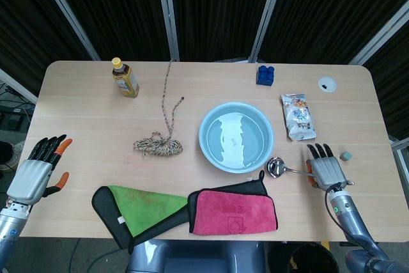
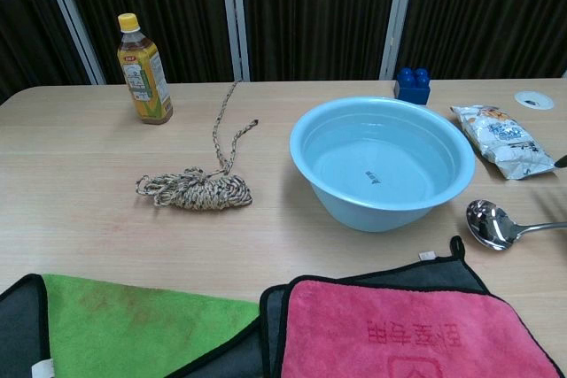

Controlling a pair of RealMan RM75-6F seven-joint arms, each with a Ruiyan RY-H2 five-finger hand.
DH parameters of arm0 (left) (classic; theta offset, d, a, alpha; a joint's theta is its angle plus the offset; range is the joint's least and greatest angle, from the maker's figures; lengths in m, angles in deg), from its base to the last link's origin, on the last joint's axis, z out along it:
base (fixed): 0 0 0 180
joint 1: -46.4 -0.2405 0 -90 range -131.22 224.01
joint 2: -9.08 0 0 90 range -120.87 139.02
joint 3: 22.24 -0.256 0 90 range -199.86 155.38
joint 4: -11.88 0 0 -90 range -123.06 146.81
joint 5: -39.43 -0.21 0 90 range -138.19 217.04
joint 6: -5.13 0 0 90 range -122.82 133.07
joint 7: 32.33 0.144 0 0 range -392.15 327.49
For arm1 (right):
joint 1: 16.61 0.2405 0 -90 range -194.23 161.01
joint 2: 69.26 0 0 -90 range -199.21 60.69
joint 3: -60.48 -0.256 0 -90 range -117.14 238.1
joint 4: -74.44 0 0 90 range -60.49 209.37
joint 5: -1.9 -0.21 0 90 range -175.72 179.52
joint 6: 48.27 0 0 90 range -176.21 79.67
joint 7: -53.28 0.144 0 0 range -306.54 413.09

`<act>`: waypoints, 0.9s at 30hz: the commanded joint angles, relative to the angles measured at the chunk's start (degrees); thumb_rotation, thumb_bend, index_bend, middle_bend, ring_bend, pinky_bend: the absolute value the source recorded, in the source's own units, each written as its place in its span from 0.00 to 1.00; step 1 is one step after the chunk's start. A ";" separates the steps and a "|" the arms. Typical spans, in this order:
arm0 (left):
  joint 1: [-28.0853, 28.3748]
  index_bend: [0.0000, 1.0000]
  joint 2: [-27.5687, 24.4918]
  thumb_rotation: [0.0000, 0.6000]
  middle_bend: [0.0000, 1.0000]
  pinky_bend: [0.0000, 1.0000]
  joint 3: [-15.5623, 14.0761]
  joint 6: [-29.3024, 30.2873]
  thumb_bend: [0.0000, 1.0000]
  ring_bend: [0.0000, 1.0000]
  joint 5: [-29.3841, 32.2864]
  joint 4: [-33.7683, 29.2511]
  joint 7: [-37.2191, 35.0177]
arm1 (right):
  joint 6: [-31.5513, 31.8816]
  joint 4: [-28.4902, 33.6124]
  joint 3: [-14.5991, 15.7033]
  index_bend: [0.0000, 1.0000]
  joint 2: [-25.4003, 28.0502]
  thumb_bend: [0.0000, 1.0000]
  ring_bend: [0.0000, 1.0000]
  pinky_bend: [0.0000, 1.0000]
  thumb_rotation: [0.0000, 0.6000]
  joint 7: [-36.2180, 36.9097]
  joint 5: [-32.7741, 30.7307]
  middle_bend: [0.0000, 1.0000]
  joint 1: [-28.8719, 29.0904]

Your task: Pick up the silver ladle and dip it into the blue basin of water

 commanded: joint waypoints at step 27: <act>0.31 0.00 0.79 1.00 0.00 0.00 -0.38 -0.92 0.44 0.00 0.05 -0.25 2.02 | 0.38 16.69 -3.95 0.71 18.61 0.44 0.00 0.00 1.00 0.90 -6.10 0.07 1.41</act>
